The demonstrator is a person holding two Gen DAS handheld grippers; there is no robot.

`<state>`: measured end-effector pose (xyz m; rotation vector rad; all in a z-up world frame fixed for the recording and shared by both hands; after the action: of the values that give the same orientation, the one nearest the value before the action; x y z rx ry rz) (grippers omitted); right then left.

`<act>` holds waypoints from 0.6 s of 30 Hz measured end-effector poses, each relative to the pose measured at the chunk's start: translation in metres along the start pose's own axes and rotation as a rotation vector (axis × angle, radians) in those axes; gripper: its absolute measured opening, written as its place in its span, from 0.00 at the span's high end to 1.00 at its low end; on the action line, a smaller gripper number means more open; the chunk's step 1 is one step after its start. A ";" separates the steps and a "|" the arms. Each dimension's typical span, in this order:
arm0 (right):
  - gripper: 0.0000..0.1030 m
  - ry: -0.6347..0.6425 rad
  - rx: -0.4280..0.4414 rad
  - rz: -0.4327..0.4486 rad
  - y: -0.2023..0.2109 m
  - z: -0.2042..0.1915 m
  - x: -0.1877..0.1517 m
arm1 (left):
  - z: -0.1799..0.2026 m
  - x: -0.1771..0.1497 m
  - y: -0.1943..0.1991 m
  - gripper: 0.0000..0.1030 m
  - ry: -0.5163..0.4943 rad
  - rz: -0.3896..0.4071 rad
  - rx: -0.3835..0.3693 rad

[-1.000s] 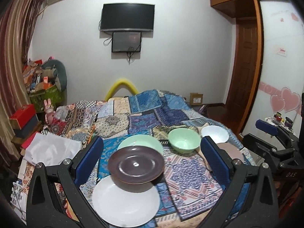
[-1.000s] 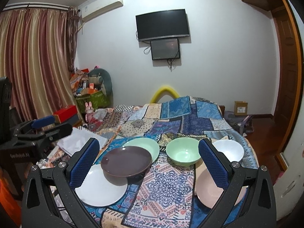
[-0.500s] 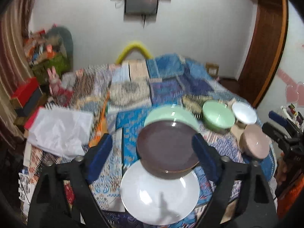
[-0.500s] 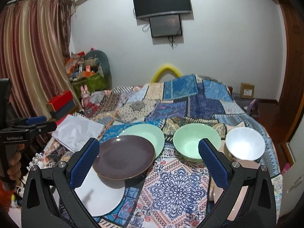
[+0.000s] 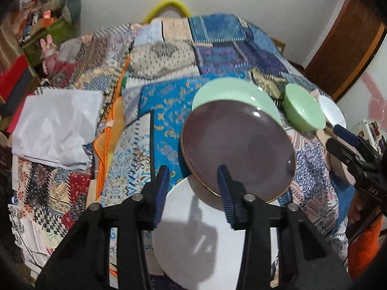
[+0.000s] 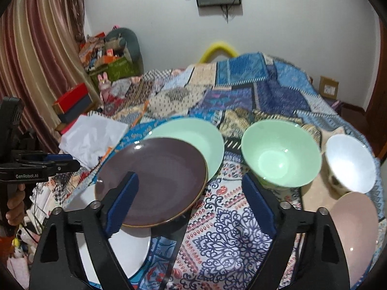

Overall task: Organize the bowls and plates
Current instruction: 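Close the left gripper on the dark brown plate rim while the right gripper grips its other rim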

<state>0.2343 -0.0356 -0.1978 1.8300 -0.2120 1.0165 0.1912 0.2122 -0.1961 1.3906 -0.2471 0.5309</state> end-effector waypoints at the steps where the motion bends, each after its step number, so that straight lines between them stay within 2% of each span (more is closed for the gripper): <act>1: 0.24 -0.004 0.001 -0.015 -0.005 0.001 -0.001 | 0.000 0.000 -0.005 0.64 0.000 -0.011 -0.006; 5: 0.35 -0.009 0.000 -0.061 -0.023 0.004 -0.006 | -0.001 0.004 -0.028 0.69 -0.015 -0.053 -0.013; 12: 0.49 -0.019 0.001 -0.124 -0.050 0.008 -0.010 | -0.004 0.010 -0.049 0.73 -0.017 -0.060 -0.029; 15: 0.57 -0.033 0.005 -0.149 -0.060 0.011 -0.011 | -0.007 0.014 -0.059 0.79 -0.009 -0.070 -0.034; 18: 0.65 -0.056 0.035 -0.175 -0.067 0.014 -0.012 | -0.010 0.016 -0.067 0.81 0.005 -0.078 -0.047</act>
<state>0.2707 -0.0177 -0.2536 1.8745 -0.0665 0.8531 0.2367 0.2196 -0.2480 1.3476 -0.1991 0.4607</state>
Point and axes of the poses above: each gripper's, at about its wrist camera, not at the fingertips, and y roughly against the way its jaws point, z to its right, x to its top, the point moved 1 cm from there along -y, roughly the way its jaws point, and after that the axes turned 1 degree about y, right-handed, at the moved point
